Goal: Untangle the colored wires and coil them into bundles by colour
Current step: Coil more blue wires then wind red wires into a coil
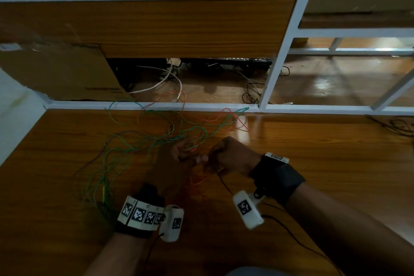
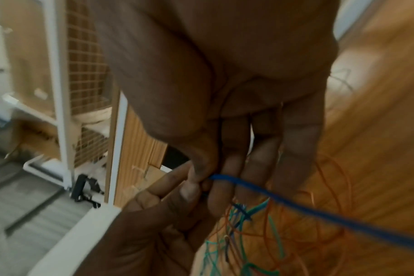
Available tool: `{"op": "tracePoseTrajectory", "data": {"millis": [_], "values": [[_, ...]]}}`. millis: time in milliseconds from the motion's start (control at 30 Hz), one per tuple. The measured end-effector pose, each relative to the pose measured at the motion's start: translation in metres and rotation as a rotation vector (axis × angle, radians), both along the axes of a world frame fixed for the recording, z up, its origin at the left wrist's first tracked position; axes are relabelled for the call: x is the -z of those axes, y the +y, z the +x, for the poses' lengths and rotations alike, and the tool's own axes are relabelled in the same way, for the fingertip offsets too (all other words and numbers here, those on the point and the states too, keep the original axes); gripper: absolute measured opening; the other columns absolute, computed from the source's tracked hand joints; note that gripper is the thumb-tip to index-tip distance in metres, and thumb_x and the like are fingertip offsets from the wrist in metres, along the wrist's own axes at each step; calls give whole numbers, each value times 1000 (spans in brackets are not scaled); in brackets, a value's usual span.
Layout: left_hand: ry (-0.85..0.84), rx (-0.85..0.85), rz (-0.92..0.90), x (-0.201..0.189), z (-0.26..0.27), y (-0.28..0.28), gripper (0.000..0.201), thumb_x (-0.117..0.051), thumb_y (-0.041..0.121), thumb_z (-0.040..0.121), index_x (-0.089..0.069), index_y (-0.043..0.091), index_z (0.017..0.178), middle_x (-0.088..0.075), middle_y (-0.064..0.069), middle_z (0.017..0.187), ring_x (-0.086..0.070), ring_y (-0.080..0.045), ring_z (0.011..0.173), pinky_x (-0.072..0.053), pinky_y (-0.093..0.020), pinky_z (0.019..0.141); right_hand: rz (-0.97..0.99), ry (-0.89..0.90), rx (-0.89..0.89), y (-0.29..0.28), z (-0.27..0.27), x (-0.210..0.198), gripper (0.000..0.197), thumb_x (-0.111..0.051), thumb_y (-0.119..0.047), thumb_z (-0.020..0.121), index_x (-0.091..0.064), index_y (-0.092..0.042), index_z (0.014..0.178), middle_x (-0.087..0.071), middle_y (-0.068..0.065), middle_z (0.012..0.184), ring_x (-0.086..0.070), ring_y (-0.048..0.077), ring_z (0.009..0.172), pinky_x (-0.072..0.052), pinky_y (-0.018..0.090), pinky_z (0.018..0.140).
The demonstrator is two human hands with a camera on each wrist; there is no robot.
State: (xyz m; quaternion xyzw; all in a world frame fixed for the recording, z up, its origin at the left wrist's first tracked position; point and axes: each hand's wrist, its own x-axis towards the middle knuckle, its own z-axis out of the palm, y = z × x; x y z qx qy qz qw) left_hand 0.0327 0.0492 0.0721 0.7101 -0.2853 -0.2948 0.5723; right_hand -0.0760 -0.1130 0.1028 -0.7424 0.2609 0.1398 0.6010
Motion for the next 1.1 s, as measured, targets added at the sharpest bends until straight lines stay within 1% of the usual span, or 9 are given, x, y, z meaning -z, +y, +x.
{"op": "tracePoseTrajectory", "data": {"millis": [200,300,367,433,567,667,767,900,1100], "values": [[-115,-268,-52,13,-10,-8,58,-84,24,72,-58,63,108,-75,7,77,-72,-11,72,-58,-34,62,233,23,158,-6,-2,0,17,-61,0,98,-71,3,112,-79,12,101,-76,22,94,-57,50,96],[44,-296,-45,17,-11,-11,31,-83,29,69,-71,36,97,-76,4,82,-73,-15,79,-59,-49,74,262,21,134,-6,-5,1,15,-70,1,92,-72,1,107,-79,8,102,-76,18,94,-57,47,96],[145,-199,-20,19,-14,-7,49,-83,56,60,-74,18,90,-76,2,83,-71,-18,83,-54,-50,80,240,33,132,-5,-7,3,10,-71,1,91,-75,-6,97,-79,7,102,-75,20,97,-59,44,91],[88,-179,58,21,-17,-5,57,-70,82,50,-74,33,79,-74,9,84,-68,-18,88,-53,-48,86,208,50,147,-4,-6,6,17,-67,4,89,-74,-11,85,-79,4,92,-74,21,92,-60,38,80],[-169,-229,172,22,-14,-2,16,-67,50,87,-70,36,78,-69,15,78,-65,-9,80,-54,-37,77,33,-5,129,-2,1,4,24,-67,4,88,-76,-13,74,-77,6,81,-73,25,83,-56,40,71],[-278,-117,142,20,-5,5,26,-64,52,85,-71,26,86,-70,11,82,-65,-8,79,-52,-38,74,-274,-119,37,-4,5,2,37,-74,-5,83,-76,-34,60,-72,-8,66,-65,17,69,-52,35,66],[-344,11,242,13,6,8,8,-70,20,87,-70,20,95,-70,-7,99,-66,-27,96,-52,-44,87,-588,-186,-70,-3,4,0,21,-67,-16,78,-77,-33,73,-76,-9,77,-71,15,77,-59,36,71],[-340,132,312,-3,17,12,8,-60,42,90,-68,38,91,-70,3,84,-68,-19,78,-56,-39,72,-814,-219,-157,-2,-3,-2,34,-50,-35,73,-78,-25,90,-77,-2,82,-71,20,73,-58,38,63],[-453,344,310,-23,26,16,24,-61,32,87,-71,20,105,-66,14,84,-63,-4,75,-48,-16,69,-1015,-145,-266,-1,-19,-2,21,-60,-23,78,-74,-27,93,-65,3,86,-63,29,76,-53,36,60]]}}
